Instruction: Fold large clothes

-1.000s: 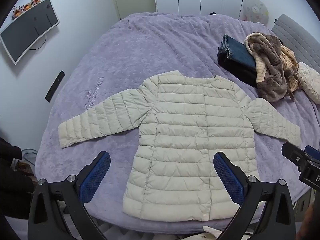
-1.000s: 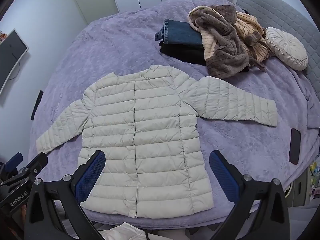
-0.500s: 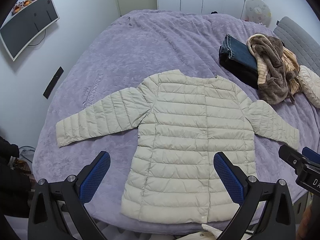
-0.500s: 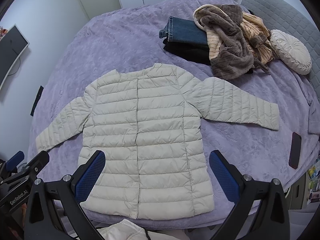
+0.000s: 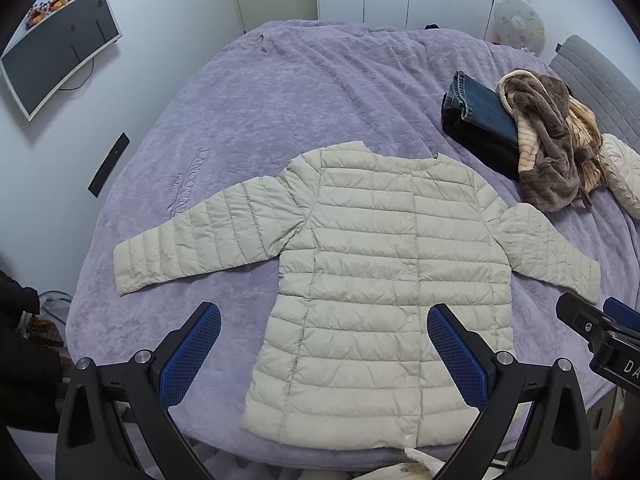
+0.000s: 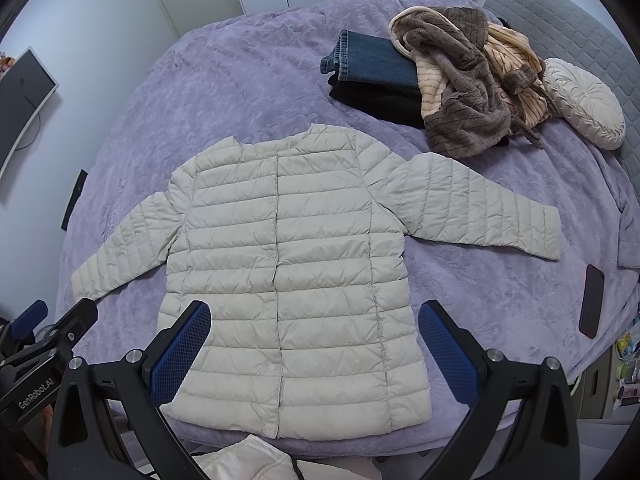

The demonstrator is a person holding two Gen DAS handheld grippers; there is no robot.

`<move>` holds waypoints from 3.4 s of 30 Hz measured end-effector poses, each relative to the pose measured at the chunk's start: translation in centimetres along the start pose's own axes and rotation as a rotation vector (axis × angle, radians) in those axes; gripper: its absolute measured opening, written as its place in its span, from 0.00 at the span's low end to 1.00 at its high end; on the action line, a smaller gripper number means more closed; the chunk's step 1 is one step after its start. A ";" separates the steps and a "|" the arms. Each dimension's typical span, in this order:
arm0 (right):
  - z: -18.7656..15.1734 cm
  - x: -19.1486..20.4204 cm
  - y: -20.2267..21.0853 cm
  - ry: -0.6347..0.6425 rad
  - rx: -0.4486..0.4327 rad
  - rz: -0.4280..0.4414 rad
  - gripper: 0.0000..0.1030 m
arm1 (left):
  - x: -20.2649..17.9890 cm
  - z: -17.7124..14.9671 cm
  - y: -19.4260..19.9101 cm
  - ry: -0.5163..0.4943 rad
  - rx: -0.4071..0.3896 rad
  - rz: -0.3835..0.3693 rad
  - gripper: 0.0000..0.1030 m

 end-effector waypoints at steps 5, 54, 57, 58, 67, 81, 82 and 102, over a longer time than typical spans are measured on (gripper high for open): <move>-0.2 0.2 -0.1 0.003 0.003 0.000 1.00 | 0.4 0.0 -0.1 0.011 0.004 0.000 1.00; -1.7 -0.2 -0.1 -0.013 0.014 0.009 1.00 | 0.3 -0.6 0.1 0.011 0.004 0.004 1.00; -1.6 -0.1 -0.2 -0.013 0.014 0.009 1.00 | 0.3 -0.5 0.1 0.010 0.004 0.004 1.00; -1.5 -0.2 -0.2 -0.013 0.014 0.009 1.00 | 0.3 -0.5 0.1 0.011 0.004 0.004 1.00; -1.6 -0.2 -0.2 -0.012 0.016 0.010 1.00 | 0.3 -0.6 0.1 0.011 0.004 0.004 1.00; -1.4 -0.2 -0.1 -0.014 0.019 0.011 1.00 | 0.2 -0.5 0.1 0.010 0.005 0.003 1.00; -1.4 -0.2 -0.1 -0.015 0.020 0.011 1.00 | 0.2 -0.5 0.1 0.010 0.005 0.003 1.00; -2.2 0.0 -0.1 -0.017 0.031 0.007 1.00 | 0.2 -1.2 0.1 0.014 0.010 0.000 1.00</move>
Point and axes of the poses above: each gripper's, at about its wrist camera, not at the fingertips, and y roughly against the way its jaws point, x to its left, z to its top, the point moved 8 cm from there along -y, roughly the way its jaws point, and after that the axes turned 4 degrees about y, right-handed, at the moved point
